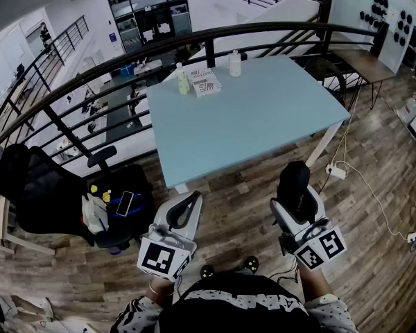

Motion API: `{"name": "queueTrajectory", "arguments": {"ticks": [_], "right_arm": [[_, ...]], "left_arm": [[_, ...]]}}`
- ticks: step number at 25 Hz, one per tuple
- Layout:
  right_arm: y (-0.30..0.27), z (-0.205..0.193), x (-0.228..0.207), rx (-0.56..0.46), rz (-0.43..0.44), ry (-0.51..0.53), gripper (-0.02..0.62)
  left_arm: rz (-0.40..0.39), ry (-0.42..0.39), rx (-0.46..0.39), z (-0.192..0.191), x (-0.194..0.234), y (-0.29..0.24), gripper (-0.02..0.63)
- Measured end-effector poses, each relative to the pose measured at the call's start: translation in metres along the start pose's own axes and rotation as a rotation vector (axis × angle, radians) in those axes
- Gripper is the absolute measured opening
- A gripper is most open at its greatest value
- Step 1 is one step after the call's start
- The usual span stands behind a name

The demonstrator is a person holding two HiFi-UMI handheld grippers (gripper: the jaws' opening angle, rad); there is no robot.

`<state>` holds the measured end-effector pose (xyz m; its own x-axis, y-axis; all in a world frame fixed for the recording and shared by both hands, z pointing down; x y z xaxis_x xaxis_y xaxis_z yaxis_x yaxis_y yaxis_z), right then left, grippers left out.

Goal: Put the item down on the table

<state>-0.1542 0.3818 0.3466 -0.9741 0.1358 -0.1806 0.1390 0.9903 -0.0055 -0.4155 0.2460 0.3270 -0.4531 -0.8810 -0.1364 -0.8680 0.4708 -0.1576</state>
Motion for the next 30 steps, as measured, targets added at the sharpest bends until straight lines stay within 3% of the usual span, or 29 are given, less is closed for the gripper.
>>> {"name": "queueTrajectory", "arguments": {"ticks": [17,30], "right_arm": [[0.013,0.005,-0.024,-0.035,0.034,-0.077,0.359],[0.009,-0.001,-0.054,-0.029,0.103,-0.097,0.360]], "left_arm": [[-0.001,-0.016,0.002,0.013,-0.021,-0.011,0.000],[0.078,-0.007,0.053,0.008,-0.035,-0.027,0.000]]}}
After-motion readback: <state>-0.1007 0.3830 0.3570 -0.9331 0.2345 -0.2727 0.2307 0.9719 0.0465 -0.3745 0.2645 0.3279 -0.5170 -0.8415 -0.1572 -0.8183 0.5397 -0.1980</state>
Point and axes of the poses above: the fingertips, and each gripper's own axes: y backward along the fingers, x to its left, z out of its top, the point moved 9 cm from there along y, backward along the fingers, and after that the axes turned 11 degrees about x, right-handed, at the moved point
